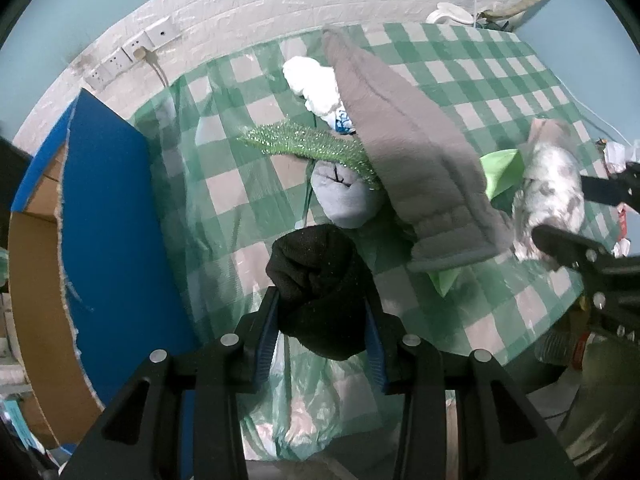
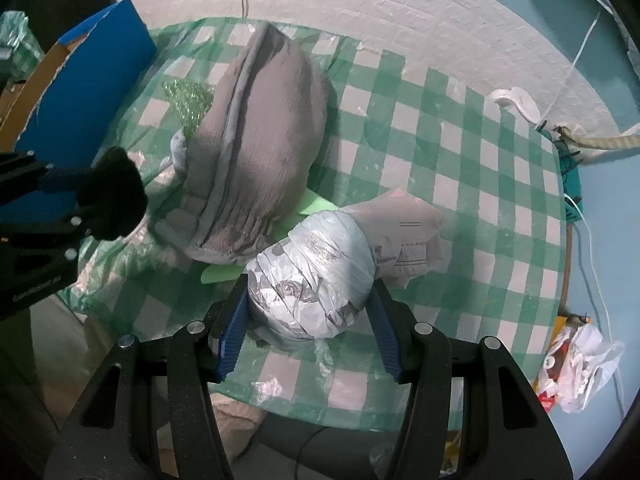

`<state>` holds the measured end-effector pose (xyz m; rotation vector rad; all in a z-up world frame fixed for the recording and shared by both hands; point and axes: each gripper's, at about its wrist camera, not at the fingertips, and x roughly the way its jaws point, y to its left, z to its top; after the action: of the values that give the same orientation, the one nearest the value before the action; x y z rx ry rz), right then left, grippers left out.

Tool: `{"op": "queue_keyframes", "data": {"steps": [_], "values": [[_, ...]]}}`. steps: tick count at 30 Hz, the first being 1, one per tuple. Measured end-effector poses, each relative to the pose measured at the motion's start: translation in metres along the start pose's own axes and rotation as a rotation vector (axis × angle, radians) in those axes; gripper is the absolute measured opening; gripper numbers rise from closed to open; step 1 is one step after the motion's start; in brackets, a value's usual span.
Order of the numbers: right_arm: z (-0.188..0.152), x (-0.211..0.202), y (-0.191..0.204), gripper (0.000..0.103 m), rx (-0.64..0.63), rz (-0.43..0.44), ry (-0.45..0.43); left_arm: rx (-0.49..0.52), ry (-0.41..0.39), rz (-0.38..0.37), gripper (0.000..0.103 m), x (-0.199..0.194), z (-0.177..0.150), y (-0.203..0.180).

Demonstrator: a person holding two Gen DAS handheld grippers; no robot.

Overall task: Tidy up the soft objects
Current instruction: 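Lift the black sock with the left tool while the right tool carries the silver bundle to the box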

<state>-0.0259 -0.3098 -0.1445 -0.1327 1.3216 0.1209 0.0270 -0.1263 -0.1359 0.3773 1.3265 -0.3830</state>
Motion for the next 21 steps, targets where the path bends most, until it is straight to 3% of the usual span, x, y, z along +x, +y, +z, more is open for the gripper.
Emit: {"op": "queue_keyframes", "data": {"steps": [21], "values": [[0.022, -0.037, 0.023, 0.056, -0.053, 0.013, -0.080, 0.025, -0.112, 0.024, 0.040, -0.061, -0.020, 0.004]]}}
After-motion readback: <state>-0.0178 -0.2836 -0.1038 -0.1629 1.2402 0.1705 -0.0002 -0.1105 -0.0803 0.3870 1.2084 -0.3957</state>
